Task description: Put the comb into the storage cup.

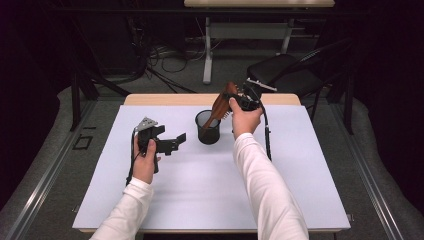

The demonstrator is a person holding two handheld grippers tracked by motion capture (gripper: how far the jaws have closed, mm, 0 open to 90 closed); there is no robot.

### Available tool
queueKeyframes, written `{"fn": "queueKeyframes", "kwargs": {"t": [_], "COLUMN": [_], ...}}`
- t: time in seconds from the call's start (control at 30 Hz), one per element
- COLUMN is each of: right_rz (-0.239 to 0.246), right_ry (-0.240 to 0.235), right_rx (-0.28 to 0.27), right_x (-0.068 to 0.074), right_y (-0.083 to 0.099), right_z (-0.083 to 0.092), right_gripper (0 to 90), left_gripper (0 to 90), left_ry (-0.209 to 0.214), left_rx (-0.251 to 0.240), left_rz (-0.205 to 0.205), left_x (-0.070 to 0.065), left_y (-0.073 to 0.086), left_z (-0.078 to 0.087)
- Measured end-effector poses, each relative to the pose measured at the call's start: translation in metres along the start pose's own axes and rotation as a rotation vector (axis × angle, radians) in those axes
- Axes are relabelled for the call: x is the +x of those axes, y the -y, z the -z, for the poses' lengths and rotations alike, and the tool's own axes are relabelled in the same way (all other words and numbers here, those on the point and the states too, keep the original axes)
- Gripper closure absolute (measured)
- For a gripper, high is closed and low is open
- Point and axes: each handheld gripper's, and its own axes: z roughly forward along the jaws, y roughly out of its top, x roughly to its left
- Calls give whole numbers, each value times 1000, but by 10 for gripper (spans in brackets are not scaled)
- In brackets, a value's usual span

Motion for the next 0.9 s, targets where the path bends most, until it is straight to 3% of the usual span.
{"fn": "queueKeyframes", "kwargs": {"t": [0.9], "right_rz": [-28], "right_ry": [-10], "right_rx": [-3], "right_x": [-10], "right_y": [2], "right_z": [0], "right_gripper": [494], "left_gripper": [6], "left_ry": [-1], "left_rx": [3], "left_rz": [-5], "left_x": [0], "left_y": [1], "left_z": [-1]}}
